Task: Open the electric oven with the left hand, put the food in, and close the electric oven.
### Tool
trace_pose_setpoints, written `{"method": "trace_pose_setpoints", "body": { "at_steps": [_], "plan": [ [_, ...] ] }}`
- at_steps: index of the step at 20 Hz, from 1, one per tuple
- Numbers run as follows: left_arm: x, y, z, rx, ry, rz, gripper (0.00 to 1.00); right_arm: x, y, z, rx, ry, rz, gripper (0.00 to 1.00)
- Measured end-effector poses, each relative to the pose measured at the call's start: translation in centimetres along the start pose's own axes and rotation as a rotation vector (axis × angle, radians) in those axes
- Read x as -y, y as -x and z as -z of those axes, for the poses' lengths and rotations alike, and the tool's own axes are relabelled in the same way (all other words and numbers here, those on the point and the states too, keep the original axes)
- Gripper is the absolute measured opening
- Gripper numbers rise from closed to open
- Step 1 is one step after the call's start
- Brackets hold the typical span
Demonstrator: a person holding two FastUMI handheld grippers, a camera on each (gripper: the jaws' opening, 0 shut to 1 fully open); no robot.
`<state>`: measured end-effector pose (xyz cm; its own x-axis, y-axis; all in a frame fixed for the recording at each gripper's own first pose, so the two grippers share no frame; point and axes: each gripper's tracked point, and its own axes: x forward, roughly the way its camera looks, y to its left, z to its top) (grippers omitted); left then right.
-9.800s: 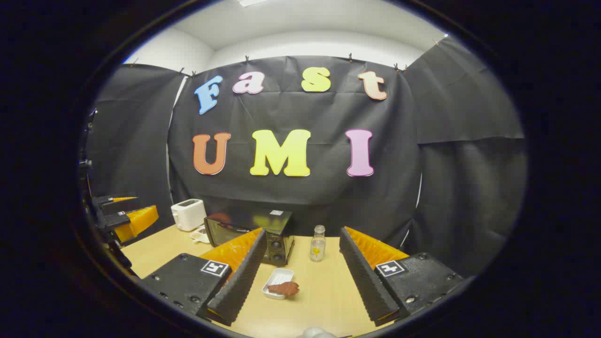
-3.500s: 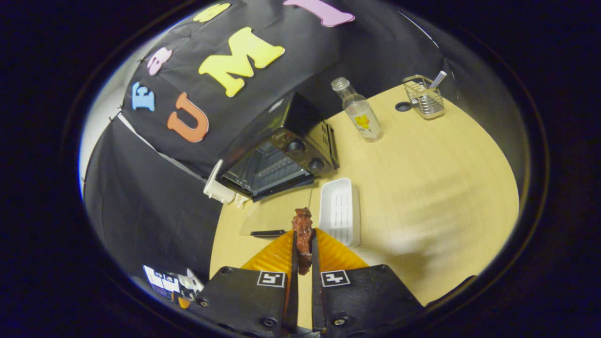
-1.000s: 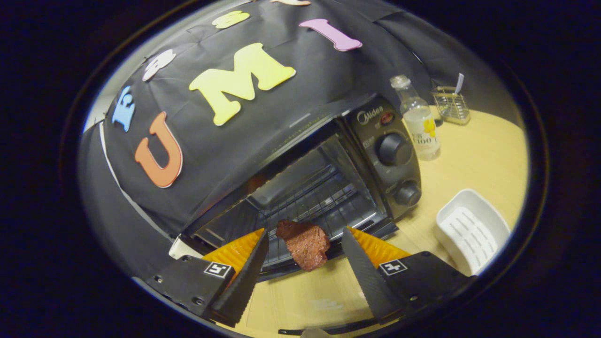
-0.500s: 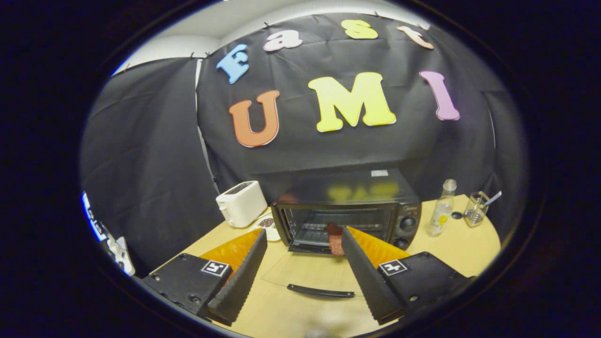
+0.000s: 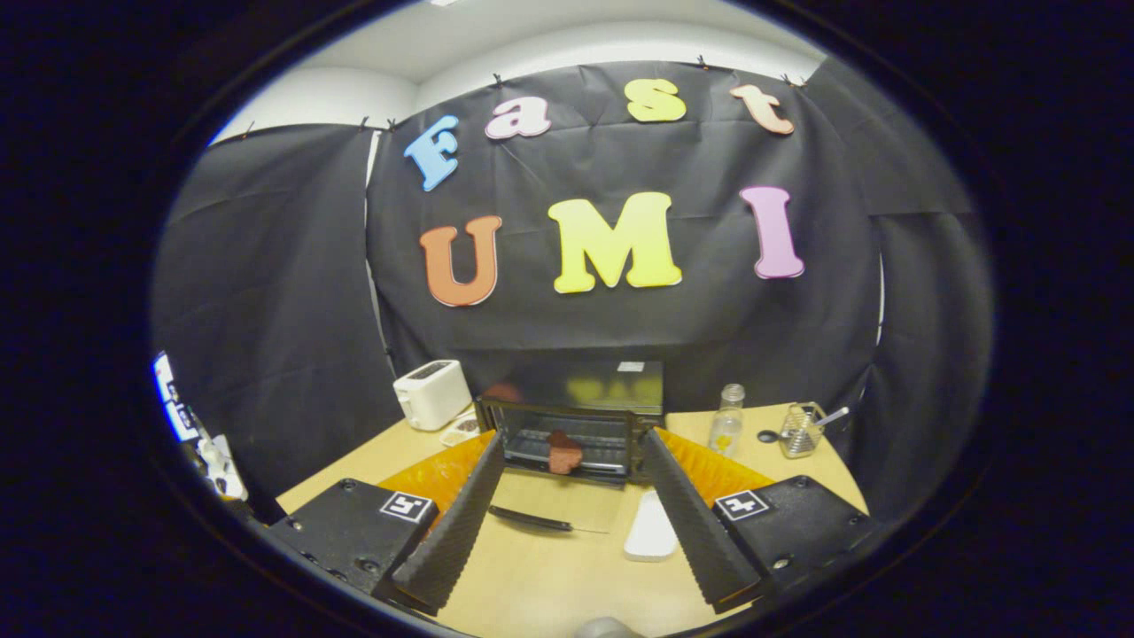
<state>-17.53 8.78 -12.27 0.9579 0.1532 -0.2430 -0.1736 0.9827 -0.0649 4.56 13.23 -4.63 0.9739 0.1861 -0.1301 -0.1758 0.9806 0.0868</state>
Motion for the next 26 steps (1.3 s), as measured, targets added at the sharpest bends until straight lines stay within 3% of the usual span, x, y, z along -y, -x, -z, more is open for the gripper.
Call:
{"method": "trace_pose_setpoints", "body": {
  "at_steps": [6, 9, 12, 16, 20, 21, 22, 26],
  "plan": [
    [6.9, -6.1, 1.4, -0.029, -0.056, 0.079, 0.96, 7.9, 6.0, 2.0, -0.029, 0.023, 0.047, 1.0],
    [10.1, -9.1, 2.1, -0.039, -0.07, 0.075, 0.96, 11.5, 7.9, 2.5, -0.043, 0.025, 0.033, 0.96],
    [12.4, -11.6, 4.6, -0.09, -0.089, 0.058, 0.97, 13.7, 8.9, 3.0, -0.063, 0.029, -0.015, 1.0],
    [14.6, -15.1, 7.5, -0.153, -0.111, 0.059, 0.97, 15.6, 8.8, 1.5, -0.048, 0.039, -0.014, 1.0],
    [15.8, -19.5, 9.7, -0.181, -0.133, 0.117, 0.97, 16.6, 8.3, 0.4, -0.054, 0.024, 0.059, 1.0],
    [16.0, -20.2, 10.0, -0.187, -0.132, 0.127, 0.97, 16.7, 8.3, -0.1, -0.053, 0.017, 0.089, 0.96],
    [16.0, -21.2, 10.7, -0.201, -0.139, 0.137, 0.97, 16.5, 8.4, -0.4, -0.05, 0.008, 0.109, 1.0],
    [15.7, -24.6, 12.9, -0.241, -0.143, 0.166, 0.97, 15.8, 8.7, -1.1, -0.052, -0.001, 0.192, 1.0]
  ]
}}
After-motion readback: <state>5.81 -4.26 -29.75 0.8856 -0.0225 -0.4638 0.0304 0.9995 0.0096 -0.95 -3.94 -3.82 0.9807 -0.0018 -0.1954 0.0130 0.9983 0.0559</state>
